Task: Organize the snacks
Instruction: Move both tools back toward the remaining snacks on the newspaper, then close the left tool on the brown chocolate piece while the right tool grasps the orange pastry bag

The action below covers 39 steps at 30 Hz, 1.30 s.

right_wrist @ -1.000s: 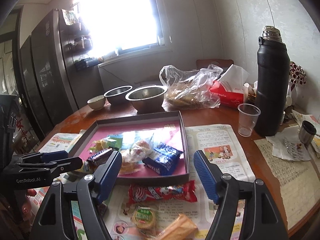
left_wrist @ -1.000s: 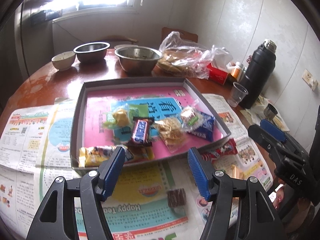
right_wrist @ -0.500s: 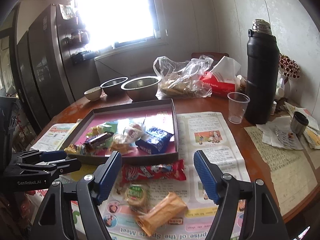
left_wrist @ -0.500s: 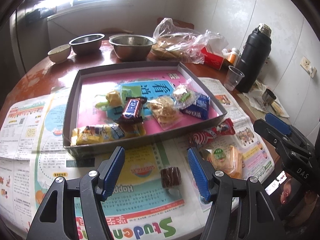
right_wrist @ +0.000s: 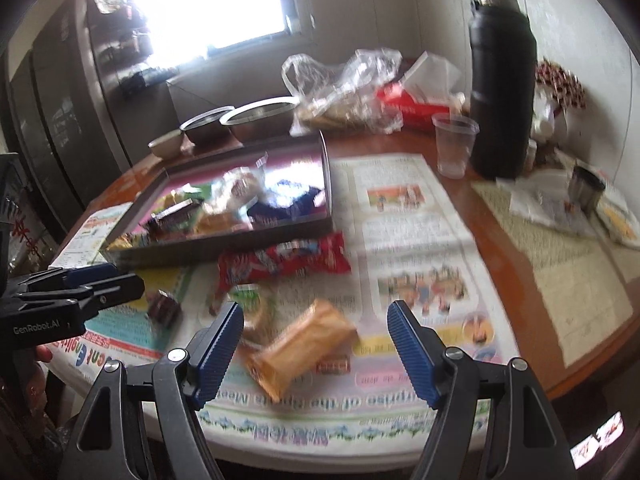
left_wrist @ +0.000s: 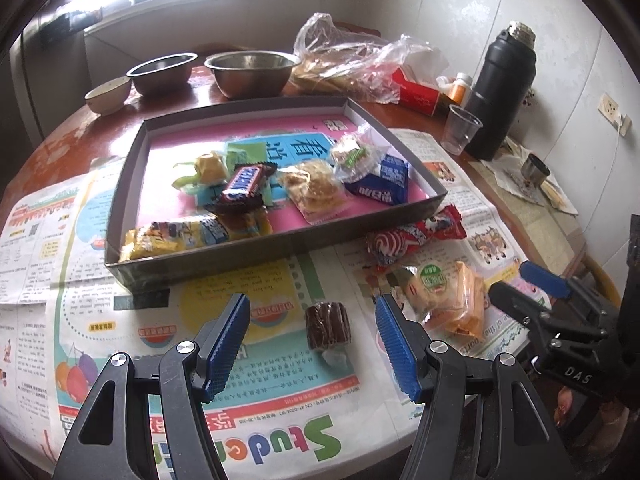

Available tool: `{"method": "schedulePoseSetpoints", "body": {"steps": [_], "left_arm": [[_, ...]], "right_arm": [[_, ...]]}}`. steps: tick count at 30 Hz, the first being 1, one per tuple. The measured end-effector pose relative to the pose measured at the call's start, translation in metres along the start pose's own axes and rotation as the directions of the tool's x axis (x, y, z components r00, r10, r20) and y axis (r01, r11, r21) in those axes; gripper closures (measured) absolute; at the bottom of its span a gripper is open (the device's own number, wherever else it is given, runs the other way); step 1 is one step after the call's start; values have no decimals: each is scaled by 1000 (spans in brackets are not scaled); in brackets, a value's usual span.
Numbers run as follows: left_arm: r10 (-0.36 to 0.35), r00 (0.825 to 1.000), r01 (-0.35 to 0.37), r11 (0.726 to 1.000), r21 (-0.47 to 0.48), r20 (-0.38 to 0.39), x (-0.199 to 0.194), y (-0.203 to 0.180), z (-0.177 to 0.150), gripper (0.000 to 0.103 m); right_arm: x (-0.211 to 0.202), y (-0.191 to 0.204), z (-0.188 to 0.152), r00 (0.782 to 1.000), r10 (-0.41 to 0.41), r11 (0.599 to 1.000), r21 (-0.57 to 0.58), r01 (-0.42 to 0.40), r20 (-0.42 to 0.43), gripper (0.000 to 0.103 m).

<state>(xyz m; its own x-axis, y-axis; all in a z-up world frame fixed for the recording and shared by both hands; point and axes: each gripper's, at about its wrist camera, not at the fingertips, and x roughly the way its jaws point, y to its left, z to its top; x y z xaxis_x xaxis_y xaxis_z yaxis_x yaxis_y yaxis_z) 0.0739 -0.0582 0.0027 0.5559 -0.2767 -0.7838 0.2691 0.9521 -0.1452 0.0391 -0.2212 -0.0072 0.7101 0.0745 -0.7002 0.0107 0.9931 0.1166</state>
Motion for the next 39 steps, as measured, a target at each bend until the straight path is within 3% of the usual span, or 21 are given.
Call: {"method": "schedulePoseSetpoints", "body": {"steps": [11, 21, 28, 31, 36, 39], "left_arm": [[-1, 999, 2, 1000, 26, -54, 20, -9, -8, 36], [0, 997, 2, 1000, 26, -77, 32, -10, -9, 36], [-3, 996, 5, 1000, 26, -85, 40, -10, -12, 36], [16, 997, -12, 999, 46, -76, 41, -13, -13, 46], [35, 998, -30, 997, 77, -59, 40, -16, -13, 73], [31, 998, -26, 996, 83, -57, 41, -15, -13, 74]], "right_arm": [[20, 7, -15, 997, -28, 999, 17, 30, -71, 37], [32, 6, -19, 994, -76, 997, -26, 74, -84, 61], [37, 8, -17, 996, -77, 995, -68, 74, -48, 72], [39, 12, -16, 997, -72, 994, -88, 68, -35, 74], [41, 17, -16, 998, -59, 993, -102, 56, -19, 74], [41, 15, -15, 999, -49, 995, -93, 47, -18, 74]]}}
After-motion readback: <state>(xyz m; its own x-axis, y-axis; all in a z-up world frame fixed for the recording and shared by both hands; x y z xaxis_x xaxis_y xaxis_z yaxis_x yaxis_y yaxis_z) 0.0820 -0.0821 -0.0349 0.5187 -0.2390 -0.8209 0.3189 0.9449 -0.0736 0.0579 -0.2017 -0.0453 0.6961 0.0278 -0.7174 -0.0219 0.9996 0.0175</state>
